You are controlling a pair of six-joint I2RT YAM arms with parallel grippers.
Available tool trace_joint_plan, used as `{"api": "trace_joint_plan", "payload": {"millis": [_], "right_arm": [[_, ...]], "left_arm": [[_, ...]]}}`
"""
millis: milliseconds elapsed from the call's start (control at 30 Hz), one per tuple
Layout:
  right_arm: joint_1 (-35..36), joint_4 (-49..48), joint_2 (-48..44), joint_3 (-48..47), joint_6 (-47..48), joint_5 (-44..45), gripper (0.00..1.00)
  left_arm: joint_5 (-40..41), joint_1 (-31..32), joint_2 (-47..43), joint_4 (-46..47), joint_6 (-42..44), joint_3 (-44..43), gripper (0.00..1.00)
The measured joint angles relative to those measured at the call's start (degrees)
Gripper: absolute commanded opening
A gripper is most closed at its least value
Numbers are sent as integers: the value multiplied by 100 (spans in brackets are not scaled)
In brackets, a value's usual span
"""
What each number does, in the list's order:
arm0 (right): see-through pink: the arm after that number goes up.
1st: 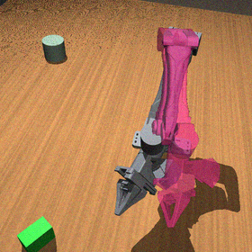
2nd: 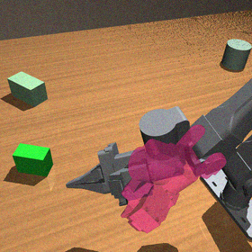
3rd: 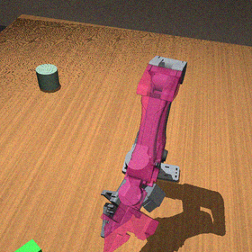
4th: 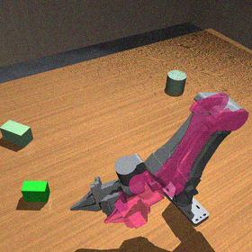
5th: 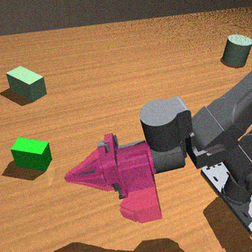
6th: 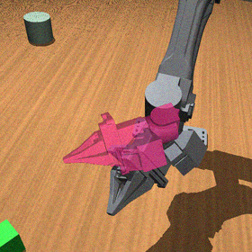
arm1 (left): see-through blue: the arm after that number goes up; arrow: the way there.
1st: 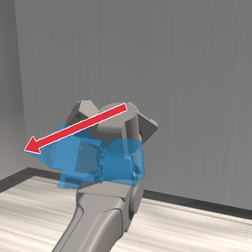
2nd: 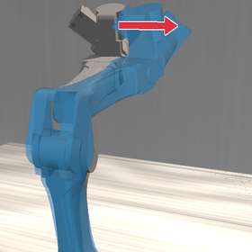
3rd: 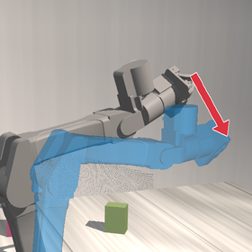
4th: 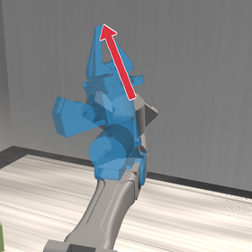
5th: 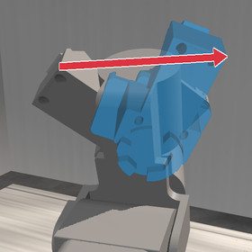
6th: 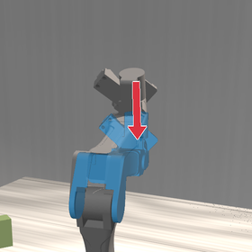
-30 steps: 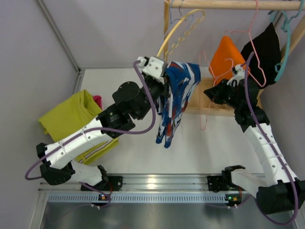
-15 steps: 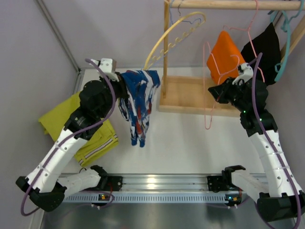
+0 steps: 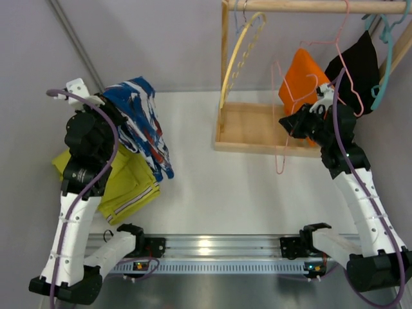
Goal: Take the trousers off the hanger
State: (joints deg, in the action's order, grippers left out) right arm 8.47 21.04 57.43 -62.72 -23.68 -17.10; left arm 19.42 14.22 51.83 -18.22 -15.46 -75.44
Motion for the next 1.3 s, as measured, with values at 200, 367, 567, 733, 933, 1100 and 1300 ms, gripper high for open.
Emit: {"api": "trace_joint_plan", "payload": {"millis": [200, 367, 567, 733, 933, 1100, 1300], "right_arm": [[0, 0, 22, -9, 2, -20, 0], [0, -2, 120, -48, 4, -87, 0], [4, -13, 374, -273, 11, -219, 0], [11, -20, 507, -350, 11, -302, 0], [46, -22, 614, -382, 11, -361, 0], [79, -20, 695, -382, 4, -354, 0], [81, -9, 695, -385, 2, -291, 0]], "left_arm": [[407, -1062, -284, -155, -37, -35, 0], [597, -1681, -826, -385, -7, -120, 0], [855, -2299, -1613, -680, 243, -131, 0], [1202, -2771, -2245, -879, 785, -127, 0], [1615, -2920, -2636, -1038, 1469, 20, 0], [1620, -2929, -2605, -1062, 1904, 542, 0], [1335, -2929, -1729, -1102, 1963, 1139, 0]]}}
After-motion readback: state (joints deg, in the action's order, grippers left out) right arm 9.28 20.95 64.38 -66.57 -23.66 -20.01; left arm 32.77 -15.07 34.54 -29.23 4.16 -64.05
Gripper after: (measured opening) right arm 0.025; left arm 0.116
